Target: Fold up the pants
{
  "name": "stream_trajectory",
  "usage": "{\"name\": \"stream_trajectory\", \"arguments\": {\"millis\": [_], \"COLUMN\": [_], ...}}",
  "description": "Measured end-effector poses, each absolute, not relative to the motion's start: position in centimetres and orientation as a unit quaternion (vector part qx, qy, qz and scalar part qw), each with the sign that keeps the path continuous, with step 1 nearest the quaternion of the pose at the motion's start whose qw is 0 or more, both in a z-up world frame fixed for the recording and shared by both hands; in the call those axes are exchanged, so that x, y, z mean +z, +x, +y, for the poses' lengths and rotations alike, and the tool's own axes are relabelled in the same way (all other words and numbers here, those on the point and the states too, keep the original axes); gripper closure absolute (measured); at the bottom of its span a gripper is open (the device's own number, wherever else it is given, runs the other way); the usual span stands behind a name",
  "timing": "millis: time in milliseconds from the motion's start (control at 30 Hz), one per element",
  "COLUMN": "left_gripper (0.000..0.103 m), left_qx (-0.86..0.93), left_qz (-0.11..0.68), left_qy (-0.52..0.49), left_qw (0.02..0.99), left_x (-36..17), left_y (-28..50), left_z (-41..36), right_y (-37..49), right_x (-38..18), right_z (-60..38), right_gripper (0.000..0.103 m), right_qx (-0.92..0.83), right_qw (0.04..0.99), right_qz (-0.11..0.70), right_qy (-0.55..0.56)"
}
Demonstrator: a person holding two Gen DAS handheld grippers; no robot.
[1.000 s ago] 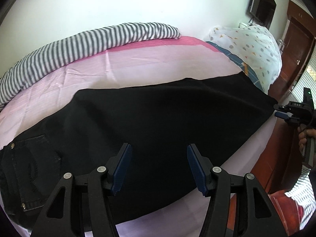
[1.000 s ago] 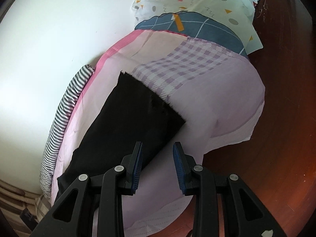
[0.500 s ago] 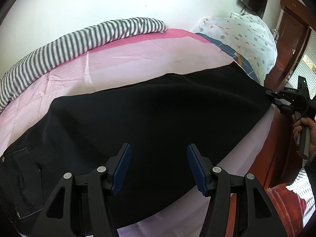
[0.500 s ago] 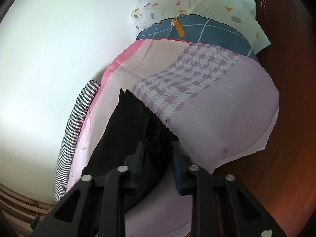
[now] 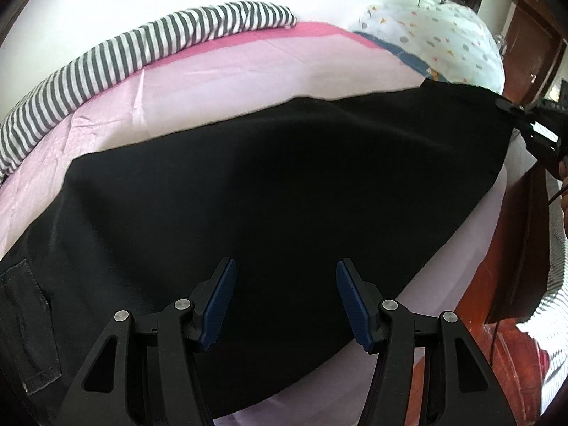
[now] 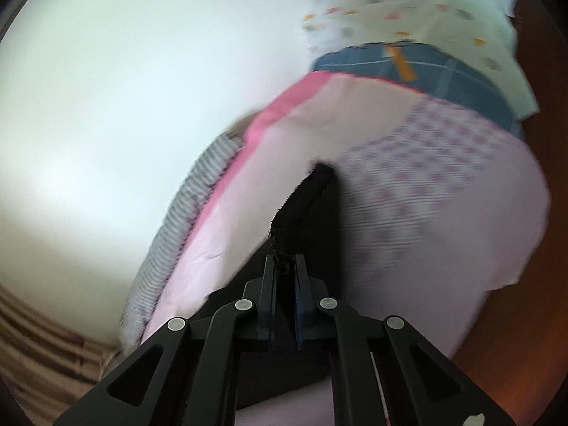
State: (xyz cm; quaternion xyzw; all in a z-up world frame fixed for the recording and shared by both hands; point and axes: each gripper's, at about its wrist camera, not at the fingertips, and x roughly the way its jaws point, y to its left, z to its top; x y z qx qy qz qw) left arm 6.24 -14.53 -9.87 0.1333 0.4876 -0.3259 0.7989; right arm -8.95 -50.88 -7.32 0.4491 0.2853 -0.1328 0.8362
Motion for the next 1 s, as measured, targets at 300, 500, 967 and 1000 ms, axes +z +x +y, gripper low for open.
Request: {"name": "stream_trajectory", "arguments": {"millis": [300,500,967,1000], "left_gripper": [0.043,0.043,0.042,0.042], "left_qx": [-0.295,-0.273,-0.263,-0.268], "left_qz": [0.485,0.49,0.503,0.503], "left_qy": [0.048,-0.017,-0.094,-0.094], "left_qw": [0.822,0.828,0.818,0.816], "left_x": [-7.8,-7.4,-8.5,-8.3], "left_y": [7.8,8.9,9.5,9.5], "left_z": [-6.2,-0.3,5.4,5.2], "right_y": [0.3,5.2,5.9,5.7], "right_x": [-4.2,-5.3,-12.5,-12.1], "right_z": [-40.3,-31.7,-21.0,-20.9], "right_gripper": [0.094,0.094,0.094,0.093], "right_qx": [-0.003,0.079,0.132,0.136], "right_qw": [0.86,0.849,0.802,0.805], "right_qz": [0.33,0.386,0.52,0.516], "right_qy": [0.39,0.353,0.264,0.261]}}
